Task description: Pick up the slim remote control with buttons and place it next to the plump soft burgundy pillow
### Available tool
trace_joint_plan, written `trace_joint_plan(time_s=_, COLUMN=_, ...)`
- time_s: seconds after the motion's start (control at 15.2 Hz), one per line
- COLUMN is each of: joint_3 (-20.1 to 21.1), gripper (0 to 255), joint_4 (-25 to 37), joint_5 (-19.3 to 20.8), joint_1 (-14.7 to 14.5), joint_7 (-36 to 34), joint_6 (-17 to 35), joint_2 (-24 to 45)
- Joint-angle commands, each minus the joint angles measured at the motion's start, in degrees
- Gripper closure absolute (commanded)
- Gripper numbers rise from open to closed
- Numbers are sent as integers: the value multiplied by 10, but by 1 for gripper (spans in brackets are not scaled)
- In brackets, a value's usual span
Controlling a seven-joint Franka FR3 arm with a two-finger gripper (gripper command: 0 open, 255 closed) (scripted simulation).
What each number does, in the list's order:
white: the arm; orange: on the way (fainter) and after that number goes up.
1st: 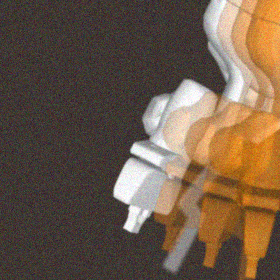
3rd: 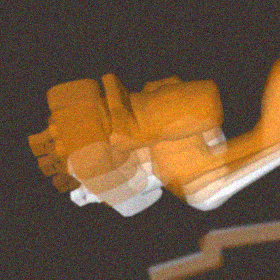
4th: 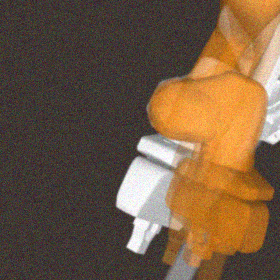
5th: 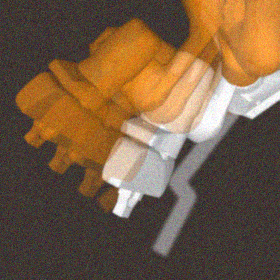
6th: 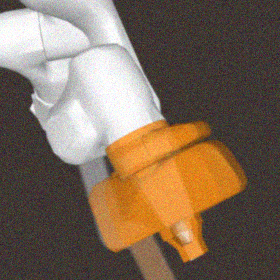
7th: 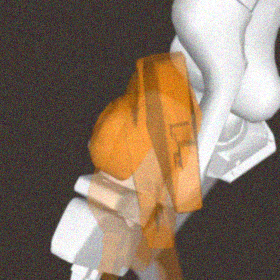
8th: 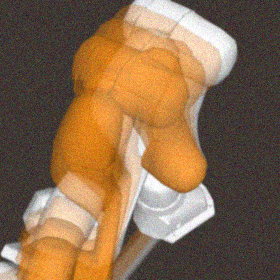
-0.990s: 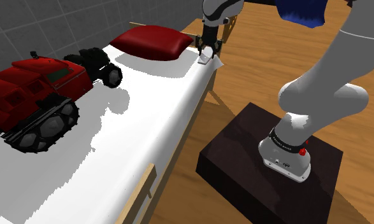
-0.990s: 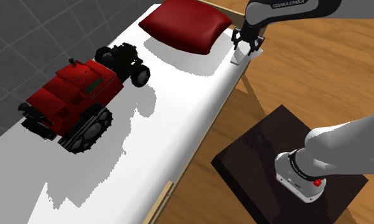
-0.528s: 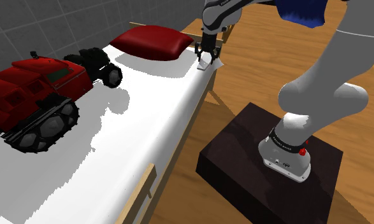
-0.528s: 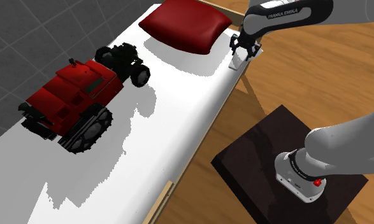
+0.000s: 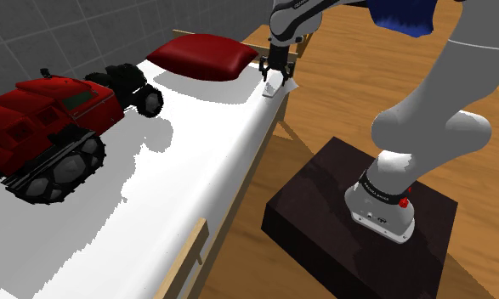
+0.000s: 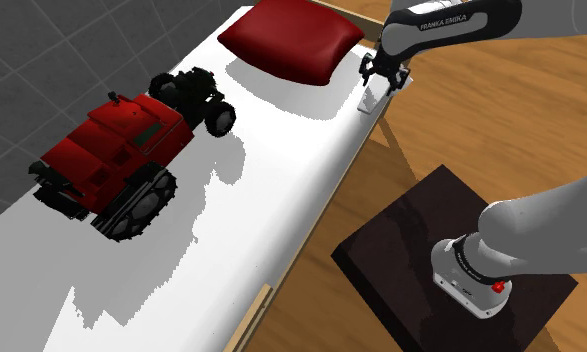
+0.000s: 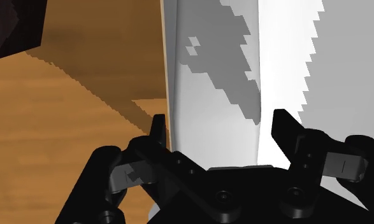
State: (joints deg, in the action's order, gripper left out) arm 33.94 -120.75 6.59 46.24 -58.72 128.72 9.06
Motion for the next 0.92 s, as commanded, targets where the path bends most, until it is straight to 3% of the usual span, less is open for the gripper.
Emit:
trace_joint_plan(time_s=0.0, joint_3=0, gripper=0, joint_4=0, joint_5=0, joint_1=0, joint_7=0, joint_6=0, joint_2=0)
trace_joint_plan(time_s=0.26, joint_3=0, gripper=0, joint_4=0, joint_5=0, joint_1=0, joint_7=0, joint_6=0, joint_2=0)
trace_joint_plan(time_s=0.53, joint_3=6, gripper=0, joint_4=33, joint_5=-32, joint_1=7, joint_7=22, joint_6=-66, joint_2=-42)
trace_joint_plan(time_s=0.86, joint_3=5, gripper=0, joint_4=33, joint_5=-32, joint_1=7, joint_7=22, joint_6=-66, joint_2=-42)
